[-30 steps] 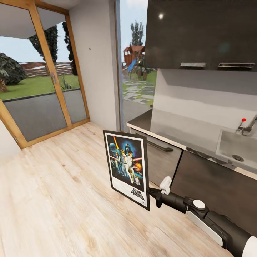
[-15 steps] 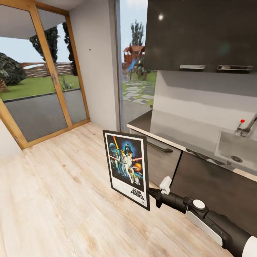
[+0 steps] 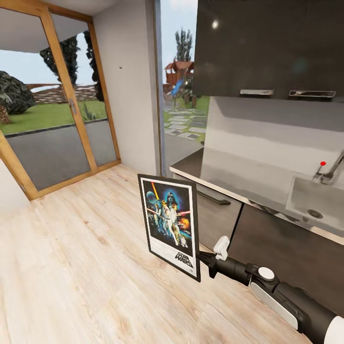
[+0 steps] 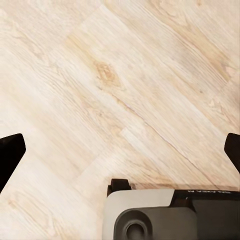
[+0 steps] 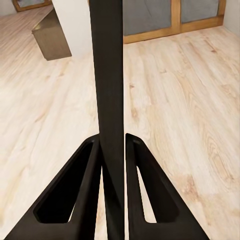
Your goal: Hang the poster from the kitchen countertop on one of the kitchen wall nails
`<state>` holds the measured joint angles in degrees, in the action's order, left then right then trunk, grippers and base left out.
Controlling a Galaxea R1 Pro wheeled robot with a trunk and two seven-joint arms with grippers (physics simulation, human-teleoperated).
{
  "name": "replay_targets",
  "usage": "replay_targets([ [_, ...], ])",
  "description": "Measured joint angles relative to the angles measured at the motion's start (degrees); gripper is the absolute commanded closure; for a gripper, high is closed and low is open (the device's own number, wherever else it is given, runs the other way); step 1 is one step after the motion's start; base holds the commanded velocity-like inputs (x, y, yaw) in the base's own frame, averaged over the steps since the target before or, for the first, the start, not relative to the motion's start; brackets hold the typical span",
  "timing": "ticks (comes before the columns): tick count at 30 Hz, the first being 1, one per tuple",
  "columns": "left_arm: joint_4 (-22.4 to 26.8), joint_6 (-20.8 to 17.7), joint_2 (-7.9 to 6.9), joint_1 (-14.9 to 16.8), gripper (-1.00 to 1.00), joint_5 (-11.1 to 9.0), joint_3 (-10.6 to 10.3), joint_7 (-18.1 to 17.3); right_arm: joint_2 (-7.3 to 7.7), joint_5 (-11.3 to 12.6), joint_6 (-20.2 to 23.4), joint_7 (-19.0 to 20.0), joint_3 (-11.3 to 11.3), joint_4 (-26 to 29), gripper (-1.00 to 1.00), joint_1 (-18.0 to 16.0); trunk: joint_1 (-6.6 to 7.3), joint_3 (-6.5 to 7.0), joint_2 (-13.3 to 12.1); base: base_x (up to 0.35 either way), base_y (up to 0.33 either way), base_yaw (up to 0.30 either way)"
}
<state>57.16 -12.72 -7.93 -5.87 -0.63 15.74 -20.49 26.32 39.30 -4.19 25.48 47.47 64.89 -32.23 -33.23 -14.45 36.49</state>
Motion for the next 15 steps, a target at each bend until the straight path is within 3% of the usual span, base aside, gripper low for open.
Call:
replay_targets([
  [15, 0.0, 0.0, 0.00, 0.0, -1.00, 0.0, 0.0, 0.0, 0.00, -0.1, 0.0, -0.1, 0.0, -0.1, 1.00, 0.0, 3.30, 2.70, -6.0, 0.000, 0.000, 0.000],
])
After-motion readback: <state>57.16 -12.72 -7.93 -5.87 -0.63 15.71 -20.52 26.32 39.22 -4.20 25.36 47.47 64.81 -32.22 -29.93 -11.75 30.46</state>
